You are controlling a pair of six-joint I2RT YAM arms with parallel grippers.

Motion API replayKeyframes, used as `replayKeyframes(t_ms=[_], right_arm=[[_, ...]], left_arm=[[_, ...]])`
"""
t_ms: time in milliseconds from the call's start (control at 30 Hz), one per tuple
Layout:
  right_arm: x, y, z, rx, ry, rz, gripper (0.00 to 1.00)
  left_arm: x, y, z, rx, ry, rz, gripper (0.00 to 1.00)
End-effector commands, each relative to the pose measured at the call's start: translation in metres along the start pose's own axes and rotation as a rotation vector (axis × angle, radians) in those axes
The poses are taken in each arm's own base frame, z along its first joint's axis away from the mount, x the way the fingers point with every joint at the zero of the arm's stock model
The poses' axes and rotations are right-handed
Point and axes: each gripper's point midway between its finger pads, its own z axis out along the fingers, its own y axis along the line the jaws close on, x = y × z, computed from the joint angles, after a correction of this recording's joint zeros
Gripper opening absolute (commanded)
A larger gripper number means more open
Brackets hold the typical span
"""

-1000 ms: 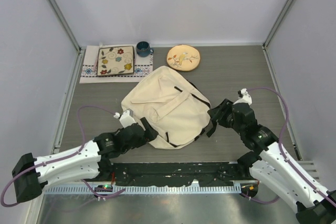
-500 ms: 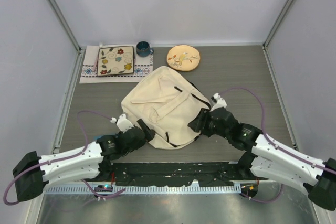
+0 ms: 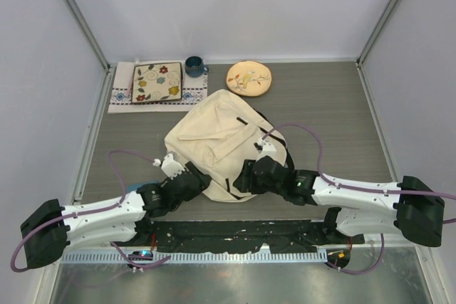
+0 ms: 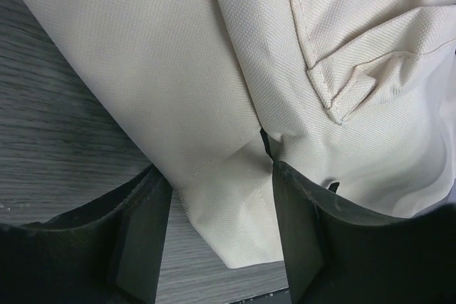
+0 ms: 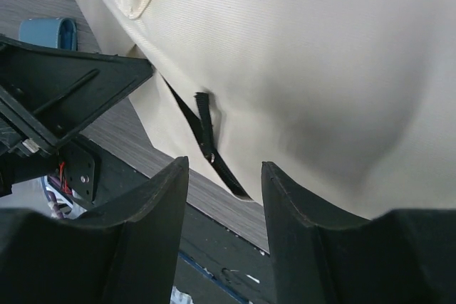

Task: Pack the student bag
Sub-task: Zip the student bag at the center of the board.

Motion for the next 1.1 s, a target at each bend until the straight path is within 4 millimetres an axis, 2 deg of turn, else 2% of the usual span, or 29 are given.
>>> replayKeyframes(t_ms=[0,33,133,433,600,700,900,967,1067], right_arm=[[-0.027,0.045,0.003,-0.099,-0.088,0.015,0.51],[-0.027,0.048,0.005,-0.1,-0.085,0.007,0.5],[-0.023,0.048,0.013,-0.08,-0.067,-0.003,0.51],[-0.015,0.038,0.033,0.004,-0.039,-0.022,0.51],[-0.008,0.042,0.041,-0.001,-0.024,-0.027,0.49],[-0.006,0.041,0.047,0.008,-0.018,-0.03,0.46],[-0.005,0.041,0.054,0.032,-0.021,-0.045,0.29],[-0.004,0.037,0.056,0.053,-0.022,-0.051,0.29],[-0.005,0.033,0.056,0.078,-0.033,-0.06,0.2]], left_arm=[[-0.017,-0.018,0.001,0.065,-0.08,-0.062,0.56],[-0.017,-0.017,0.001,0.064,-0.078,-0.061,0.51],[-0.015,-0.017,0.001,0.068,-0.073,-0.066,0.46],[-0.012,-0.016,0.002,0.078,-0.062,-0.072,0.44],[-0.011,-0.016,0.002,0.09,-0.059,-0.082,0.36],[-0.011,-0.015,0.002,0.093,-0.059,-0.083,0.34],[-0.012,-0.017,0.002,0.098,-0.061,-0.087,0.24],[-0.012,-0.017,0.002,0.099,-0.06,-0.087,0.23],[-0.011,-0.018,0.002,0.102,-0.059,-0.086,0.2]])
